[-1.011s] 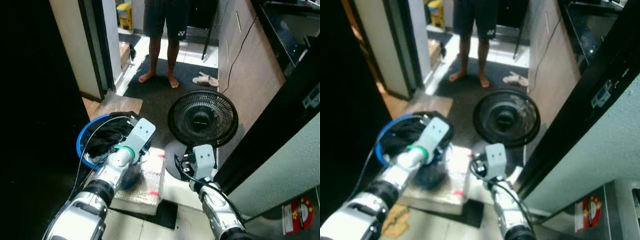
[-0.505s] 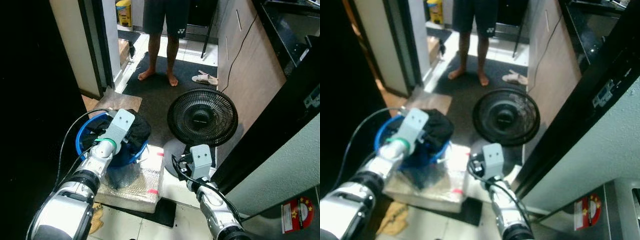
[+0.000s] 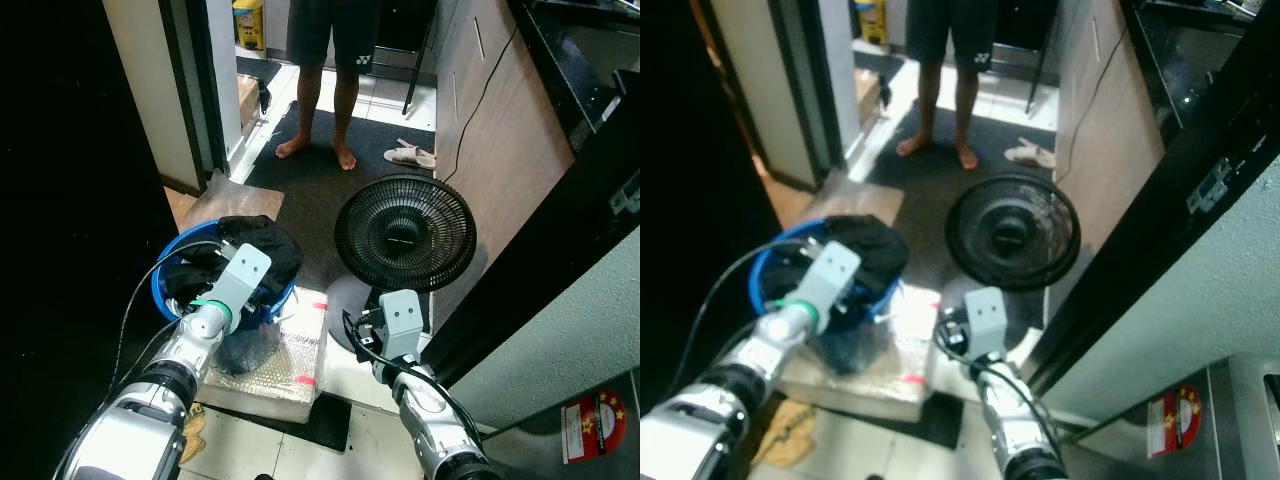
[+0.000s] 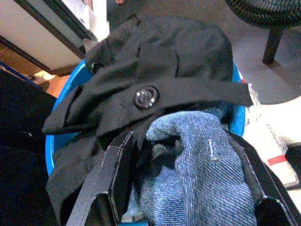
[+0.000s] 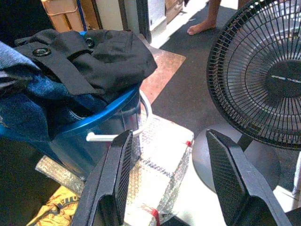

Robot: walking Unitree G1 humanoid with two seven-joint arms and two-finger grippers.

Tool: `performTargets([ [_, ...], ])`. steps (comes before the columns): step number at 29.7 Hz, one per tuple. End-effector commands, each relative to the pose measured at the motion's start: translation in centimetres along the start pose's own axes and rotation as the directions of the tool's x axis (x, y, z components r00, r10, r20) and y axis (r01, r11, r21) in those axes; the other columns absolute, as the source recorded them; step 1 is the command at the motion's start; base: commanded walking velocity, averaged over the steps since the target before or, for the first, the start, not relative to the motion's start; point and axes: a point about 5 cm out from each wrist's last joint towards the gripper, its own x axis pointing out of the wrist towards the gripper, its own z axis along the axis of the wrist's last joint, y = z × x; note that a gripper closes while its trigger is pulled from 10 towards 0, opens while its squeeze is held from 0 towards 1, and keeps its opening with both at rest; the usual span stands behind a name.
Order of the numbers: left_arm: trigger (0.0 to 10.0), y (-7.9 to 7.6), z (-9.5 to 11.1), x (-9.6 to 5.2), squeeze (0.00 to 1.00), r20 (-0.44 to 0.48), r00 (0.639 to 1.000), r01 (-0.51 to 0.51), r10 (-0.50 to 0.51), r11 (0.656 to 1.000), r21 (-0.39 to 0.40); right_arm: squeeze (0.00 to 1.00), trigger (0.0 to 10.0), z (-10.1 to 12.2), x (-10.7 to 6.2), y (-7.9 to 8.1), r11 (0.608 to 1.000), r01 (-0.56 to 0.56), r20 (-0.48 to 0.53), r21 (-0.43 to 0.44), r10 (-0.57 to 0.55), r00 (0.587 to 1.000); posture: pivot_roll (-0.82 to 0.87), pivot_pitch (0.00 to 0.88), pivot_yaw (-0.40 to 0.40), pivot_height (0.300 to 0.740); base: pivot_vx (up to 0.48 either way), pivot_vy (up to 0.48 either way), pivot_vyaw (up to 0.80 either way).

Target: Clothes washing

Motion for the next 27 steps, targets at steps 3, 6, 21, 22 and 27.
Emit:
performTargets([
  [3, 0.0, -0.8, -1.0, -0.3, 0.00, -0.023, 0.999, 0.032, -0.032, 0.999, -0.014, 0.00, 10.0, -0.5, -0.2, 0.0, 1.000, 0.002, -0.017, -0.001, -0.002, 1.000, 0.01, 0.212, -0.005, 0.740, 0.000, 0.000, 0.00],
  [6, 0.0, -0.8, -0.9, -0.2, 0.00, -0.019, 0.999, 0.033, -0.034, 0.999, -0.019, 0.00, 10.0, -0.5, -0.2, 0.0, 1.000, 0.003, -0.017, 0.000, -0.003, 1.000, 0.01, 0.212, -0.005, 0.740, 0.000, 0.000, 0.00],
  [21, 0.0, -2.1, 0.7, -0.1, 0.00, 0.069, 0.995, 0.082, -0.077, 0.994, -0.074, 0.00, 10.0, -0.4, -0.1, 0.1, 1.000, 0.005, -0.014, 0.001, -0.005, 1.000, 0.01, 0.199, 0.001, 0.740, 0.000, 0.000, 0.00],
  [22, 0.0, -2.1, 0.7, -0.1, 0.00, 0.069, 0.995, 0.082, -0.077, 0.994, -0.074, 0.00, 10.0, -0.4, -0.1, 0.1, 1.000, 0.005, -0.014, 0.001, -0.005, 1.000, 0.01, 0.199, 0.001, 0.740, 0.000, 0.000, 0.00],
  [27, 0.0, -2.2, 1.1, -0.1, 0.00, 0.087, 0.993, 0.091, -0.084, 0.993, -0.078, 0.00, 10.0, -0.4, -0.1, 0.1, 1.000, 0.006, -0.014, 0.001, -0.006, 1.000, 0.01, 0.195, 0.004, 0.740, 0.000, 0.000, 0.00],
])
